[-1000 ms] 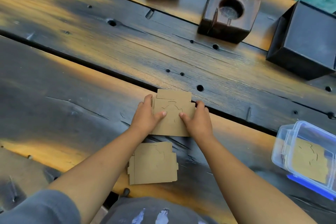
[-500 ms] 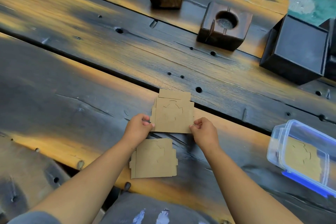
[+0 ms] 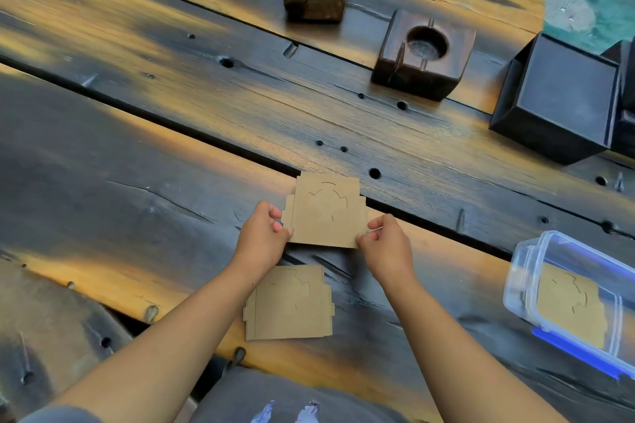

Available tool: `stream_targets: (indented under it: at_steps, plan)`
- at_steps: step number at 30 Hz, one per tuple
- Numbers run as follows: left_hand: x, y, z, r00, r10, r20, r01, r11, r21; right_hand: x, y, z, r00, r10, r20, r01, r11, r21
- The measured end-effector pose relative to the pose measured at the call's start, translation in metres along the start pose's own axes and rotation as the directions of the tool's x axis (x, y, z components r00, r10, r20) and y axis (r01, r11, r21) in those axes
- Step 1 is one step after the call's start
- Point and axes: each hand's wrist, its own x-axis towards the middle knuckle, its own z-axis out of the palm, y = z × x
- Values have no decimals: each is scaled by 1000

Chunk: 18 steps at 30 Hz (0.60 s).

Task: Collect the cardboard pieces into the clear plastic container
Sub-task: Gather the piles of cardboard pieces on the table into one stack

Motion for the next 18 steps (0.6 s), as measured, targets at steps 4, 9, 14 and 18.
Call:
stream_targets:
  at_steps: [4,9,14,18]
  plan:
    - [13,9,4,1000,13,-5,-13,1000,-2,13,-10,-2,999,-31,-19,30,999,-32]
    - [30,12,15,1000,-17,8,16,1000,26,31,-11,2,1000,5,-7,-6,996,-92]
    - [38,2,23,999,-34,-2,34,989,145,39,-5,10,1000,9,6,-8,987,-158]
    - [41,-2,21,998,-45,41,36,977,208,44,-3,11,999,-2,42,11,976,-218]
